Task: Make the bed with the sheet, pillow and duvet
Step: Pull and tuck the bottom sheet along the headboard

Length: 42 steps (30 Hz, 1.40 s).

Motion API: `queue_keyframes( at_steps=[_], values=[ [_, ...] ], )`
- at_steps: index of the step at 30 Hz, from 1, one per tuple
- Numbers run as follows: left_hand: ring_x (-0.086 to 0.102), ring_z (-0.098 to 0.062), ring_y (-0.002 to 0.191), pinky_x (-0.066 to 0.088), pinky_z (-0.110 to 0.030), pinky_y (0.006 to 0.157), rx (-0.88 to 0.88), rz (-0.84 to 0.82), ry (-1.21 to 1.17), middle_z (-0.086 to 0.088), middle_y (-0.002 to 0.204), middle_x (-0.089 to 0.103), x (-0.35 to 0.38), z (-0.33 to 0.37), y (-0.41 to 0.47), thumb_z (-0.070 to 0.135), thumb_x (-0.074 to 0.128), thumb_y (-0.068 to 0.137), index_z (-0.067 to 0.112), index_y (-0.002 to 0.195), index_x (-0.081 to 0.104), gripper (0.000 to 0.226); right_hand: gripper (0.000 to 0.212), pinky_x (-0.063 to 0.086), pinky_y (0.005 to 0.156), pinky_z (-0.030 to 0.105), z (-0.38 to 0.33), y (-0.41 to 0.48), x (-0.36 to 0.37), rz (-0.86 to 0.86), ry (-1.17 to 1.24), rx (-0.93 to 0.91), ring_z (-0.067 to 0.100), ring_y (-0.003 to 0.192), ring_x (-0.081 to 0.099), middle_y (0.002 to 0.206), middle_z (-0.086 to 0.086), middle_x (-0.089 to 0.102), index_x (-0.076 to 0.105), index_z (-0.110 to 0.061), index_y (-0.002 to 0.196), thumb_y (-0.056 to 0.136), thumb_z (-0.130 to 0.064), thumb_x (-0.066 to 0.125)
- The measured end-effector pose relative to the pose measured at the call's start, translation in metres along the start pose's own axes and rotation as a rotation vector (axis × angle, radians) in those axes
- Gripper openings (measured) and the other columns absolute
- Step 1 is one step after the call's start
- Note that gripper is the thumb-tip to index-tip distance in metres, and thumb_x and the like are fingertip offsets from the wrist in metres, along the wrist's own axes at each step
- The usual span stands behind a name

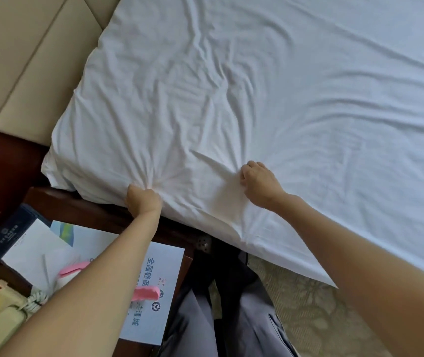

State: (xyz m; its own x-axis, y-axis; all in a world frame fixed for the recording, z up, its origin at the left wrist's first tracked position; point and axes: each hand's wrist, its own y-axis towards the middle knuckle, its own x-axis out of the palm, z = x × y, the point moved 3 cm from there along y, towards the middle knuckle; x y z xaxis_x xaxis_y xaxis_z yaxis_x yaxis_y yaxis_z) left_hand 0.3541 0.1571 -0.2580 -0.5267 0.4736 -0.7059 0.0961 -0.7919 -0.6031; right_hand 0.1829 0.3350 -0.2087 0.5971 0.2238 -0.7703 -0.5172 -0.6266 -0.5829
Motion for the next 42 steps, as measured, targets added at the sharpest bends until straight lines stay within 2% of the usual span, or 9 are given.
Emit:
queue_keyframes(
  at_steps=[4, 7, 11, 13, 19, 23, 27, 34, 42],
  values=[
    [0.061, -0.03, 0.086, 0.056, -0.041, 0.072, -0.249, -0.066, -0.27, -0.016, 0.114, 0.05, -0.006, -0.009, -0.006, 0.018, 0.06, 0.089, -0.004, 0.125, 0.037, 0.048, 0.012, 0.034, 0.081, 0.027, 0.001, -0.005, -0.016, -0.121, 0.018, -0.04, 0.029, 0.107, 0.048, 0.112, 0.016, 0.054, 0.053, -0.001, 0.098, 0.092, -0.004, 0.044],
    [0.057, -0.022, 0.059, 0.052, -0.033, 0.053, -0.152, -0.087, -0.141, -0.021, 0.105, 0.062, -0.006, -0.003, -0.005, 0.017, 0.054, 0.093, -0.004, 0.112, 0.05, 0.028, 0.015, 0.034, 0.082, 0.026, 0.0, -0.004, -0.021, -0.148, 0.0, -0.048, 0.03, 0.107, 0.05, 0.114, 0.017, 0.054, 0.054, 0.0, 0.102, 0.093, -0.006, 0.044],
    [0.066, -0.038, 0.09, 0.054, -0.046, 0.085, 0.004, -0.035, -0.031, -0.027, 0.104, 0.065, -0.014, -0.001, 0.003, 0.008, 0.037, 0.094, -0.004, 0.106, 0.056, 0.026, 0.021, 0.037, 0.09, 0.032, -0.007, -0.006, -0.007, -0.102, -0.038, 0.0, 0.032, 0.113, 0.046, 0.118, 0.018, 0.05, 0.05, 0.002, 0.11, 0.091, -0.001, 0.042],
    [0.063, -0.041, 0.098, 0.051, -0.05, 0.088, 0.047, 0.014, 0.007, -0.027, 0.107, 0.064, -0.024, -0.007, 0.009, 0.011, 0.037, 0.093, -0.006, 0.108, 0.055, 0.028, 0.023, 0.037, 0.091, 0.034, -0.009, -0.005, -0.001, -0.071, -0.023, 0.034, 0.033, 0.114, 0.045, 0.119, 0.019, 0.049, 0.05, 0.002, 0.111, 0.09, 0.0, 0.041],
    [0.059, -0.028, 0.064, 0.053, -0.035, 0.056, 0.008, -0.086, -0.05, -0.014, 0.094, 0.056, -0.037, -0.003, 0.011, 0.034, 0.044, 0.094, 0.001, 0.112, 0.048, 0.037, 0.018, 0.038, 0.089, 0.035, -0.007, -0.003, 0.006, -0.017, 0.036, 0.099, 0.033, 0.111, 0.046, 0.117, 0.017, 0.051, 0.052, 0.001, 0.105, 0.092, -0.004, 0.041],
    [0.063, -0.039, 0.098, 0.054, -0.047, 0.085, -0.012, -0.049, -0.029, -0.021, 0.114, 0.061, -0.031, 0.003, 0.028, 0.013, 0.043, 0.092, 0.001, 0.11, 0.052, 0.024, 0.026, 0.036, 0.086, 0.036, -0.021, -0.002, 0.005, 0.135, 0.163, 0.14, 0.032, 0.107, 0.048, 0.111, 0.015, 0.052, 0.051, -0.001, 0.101, 0.098, -0.025, 0.042],
    [0.062, -0.042, 0.093, 0.052, -0.046, 0.083, 0.092, -0.042, 0.075, -0.025, 0.102, 0.063, -0.04, -0.003, 0.036, 0.015, 0.039, 0.092, 0.001, 0.096, 0.055, 0.022, 0.049, 0.038, 0.092, 0.035, -0.059, 0.007, 0.01, 0.166, 0.105, -0.001, 0.027, 0.111, 0.046, 0.119, 0.009, 0.048, 0.046, -0.006, 0.119, 0.093, -0.047, 0.047],
    [0.06, -0.029, 0.056, 0.055, -0.036, 0.058, 0.178, -0.118, 0.09, -0.014, 0.067, 0.062, -0.058, 0.004, 0.038, 0.024, 0.045, 0.094, 0.005, 0.063, 0.051, 0.037, 0.021, 0.036, 0.083, 0.034, -0.099, 0.029, 0.014, 0.168, 0.073, -0.044, 0.031, 0.104, 0.049, 0.114, 0.014, 0.051, 0.048, -0.003, 0.112, 0.096, -0.016, 0.046],
    [0.067, -0.036, 0.069, 0.058, -0.045, 0.069, 0.228, -0.069, 0.166, -0.022, 0.07, 0.065, -0.065, 0.015, 0.046, 0.013, 0.047, 0.087, -0.008, 0.079, 0.062, 0.027, 0.011, 0.026, 0.068, 0.028, -0.1, 0.037, 0.008, 0.107, 0.145, -0.046, 0.032, 0.093, 0.051, 0.097, 0.014, 0.055, 0.041, -0.01, 0.083, 0.092, -0.007, 0.046]
  ],
)
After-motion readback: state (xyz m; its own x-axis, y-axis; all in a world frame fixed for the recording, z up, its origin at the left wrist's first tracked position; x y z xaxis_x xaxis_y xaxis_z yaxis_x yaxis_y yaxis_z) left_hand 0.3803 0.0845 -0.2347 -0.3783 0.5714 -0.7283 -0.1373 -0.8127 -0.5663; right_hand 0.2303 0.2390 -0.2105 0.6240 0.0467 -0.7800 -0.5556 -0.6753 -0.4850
